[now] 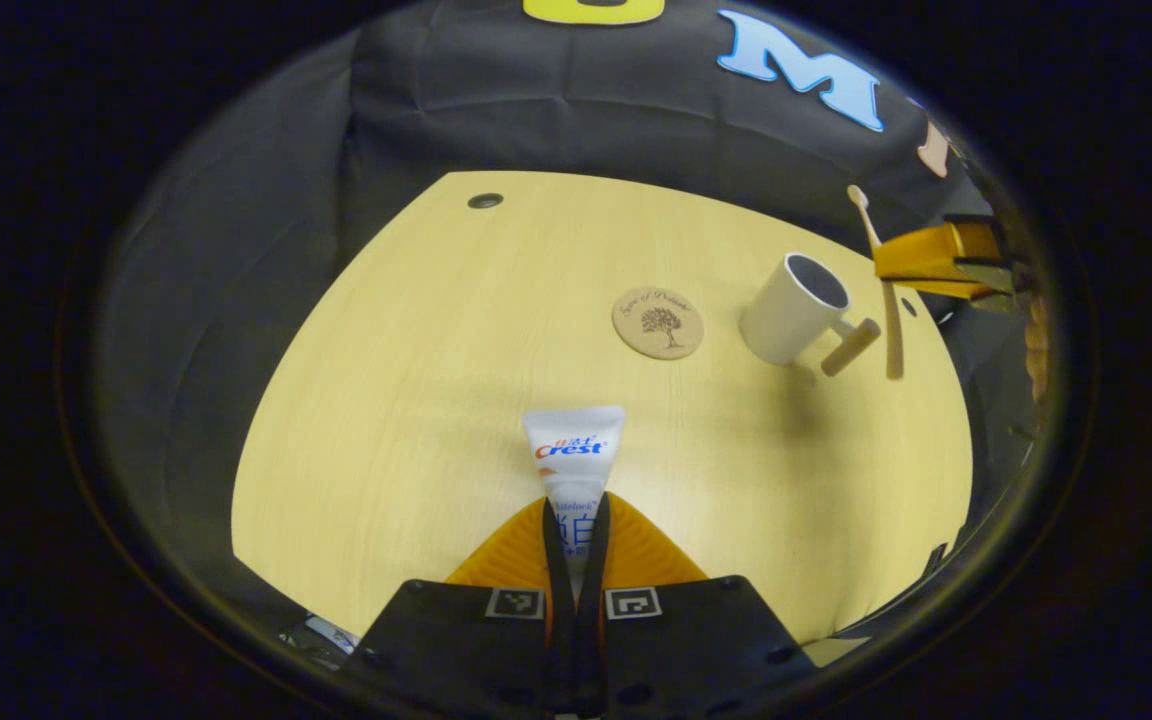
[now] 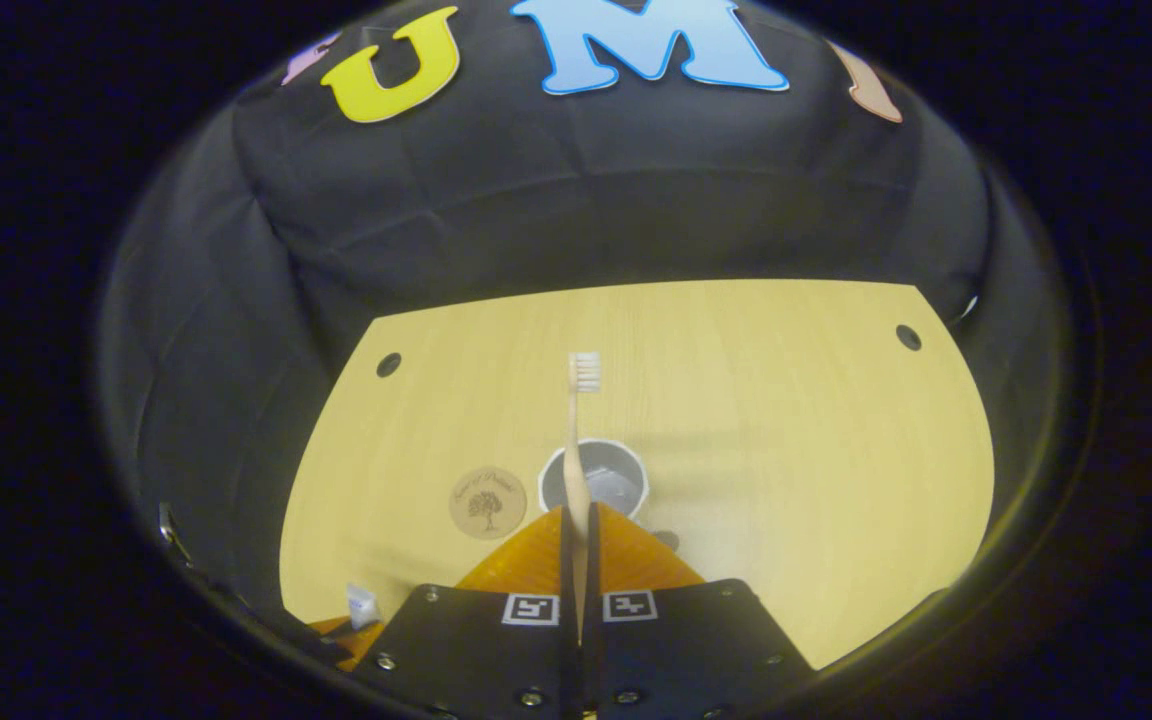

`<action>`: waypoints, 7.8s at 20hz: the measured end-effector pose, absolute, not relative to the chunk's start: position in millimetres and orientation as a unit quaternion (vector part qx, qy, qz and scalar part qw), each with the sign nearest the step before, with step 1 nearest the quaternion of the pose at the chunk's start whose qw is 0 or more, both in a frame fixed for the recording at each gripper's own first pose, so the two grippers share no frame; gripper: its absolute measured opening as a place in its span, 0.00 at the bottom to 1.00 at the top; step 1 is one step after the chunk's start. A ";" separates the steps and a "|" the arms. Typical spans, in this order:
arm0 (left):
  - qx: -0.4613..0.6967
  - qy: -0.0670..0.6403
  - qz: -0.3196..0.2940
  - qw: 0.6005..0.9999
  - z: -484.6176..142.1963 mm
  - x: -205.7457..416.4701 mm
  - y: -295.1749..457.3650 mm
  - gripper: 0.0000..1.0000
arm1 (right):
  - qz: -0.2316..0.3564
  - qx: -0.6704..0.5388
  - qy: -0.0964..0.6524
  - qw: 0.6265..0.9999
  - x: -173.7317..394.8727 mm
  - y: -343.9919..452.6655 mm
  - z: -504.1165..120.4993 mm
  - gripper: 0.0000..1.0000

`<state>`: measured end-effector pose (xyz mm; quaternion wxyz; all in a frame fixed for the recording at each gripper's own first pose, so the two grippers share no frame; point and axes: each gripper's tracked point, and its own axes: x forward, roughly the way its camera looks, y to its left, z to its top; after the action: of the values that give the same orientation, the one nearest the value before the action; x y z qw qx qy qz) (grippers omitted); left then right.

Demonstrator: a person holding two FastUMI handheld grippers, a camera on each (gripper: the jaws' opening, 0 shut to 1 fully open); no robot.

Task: Put the toothbrush and toothpaste on the desktop into the cup, then pick up the cup and place it on the coaster on the desktop.

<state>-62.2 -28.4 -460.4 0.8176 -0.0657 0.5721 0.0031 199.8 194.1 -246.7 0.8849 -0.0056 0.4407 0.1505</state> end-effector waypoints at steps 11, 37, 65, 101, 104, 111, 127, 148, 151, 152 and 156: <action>-0.089 0.560 0.022 0.824 -436.9 -70.3 -22.7 0.08 | 0.124 0.019 0.387 0.914 283.8 208.2 -248.5 0.01; -0.072 0.547 -0.015 0.834 -457.6 -2.0 -39.5 0.08 | 0.138 0.047 0.342 0.929 223.7 175.4 -262.2 0.34; -0.148 0.346 -0.207 0.903 -434.5 278.3 -229.2 0.07 | -0.061 0.130 0.372 0.917 102.3 -77.1 -272.2 0.29; -0.072 0.300 -0.118 0.944 -467.0 316.1 -247.0 0.70 | -0.060 0.098 0.437 0.892 100.3 -105.6 -293.7 0.34; -0.080 0.273 -0.115 0.952 -434.7 313.3 -241.2 0.70 | -0.058 0.101 0.432 0.894 101.3 -103.4 -291.1 0.34; -0.088 0.252 -0.104 0.958 -391.3 287.2 -193.9 0.81 | -0.031 0.098 0.422 0.901 107.5 -79.6 -286.7 0.34; -0.043 0.330 -0.042 0.942 -410.1 119.2 -49.5 1.00 | 0.162 -0.028 0.425 0.890 163.6 51.3 -268.8 0.37; -0.067 0.412 0.021 0.908 -456.0 34.8 -0.5 1.00 | 0.314 -0.279 0.497 0.759 203.1 142.9 -324.3 0.49; -0.071 0.418 0.042 0.905 -459.4 28.7 11.2 1.00 | 0.317 -0.293 0.505 0.747 206.2 146.4 -337.8 0.49; -0.072 0.419 0.048 0.904 -459.7 27.3 13.2 1.00 | 0.317 -0.294 0.509 0.744 207.0 147.9 -343.0 0.49; -0.074 0.423 0.065 0.901 -462.3 26.4 19.2 1.00 | 0.324 -0.293 0.520 0.734 206.6 155.8 -357.1 0.49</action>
<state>26.4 19.2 -462.3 0.9007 -0.0736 0.4232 0.0646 206.6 155.8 -357.1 0.7344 -0.2927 0.5197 0.3239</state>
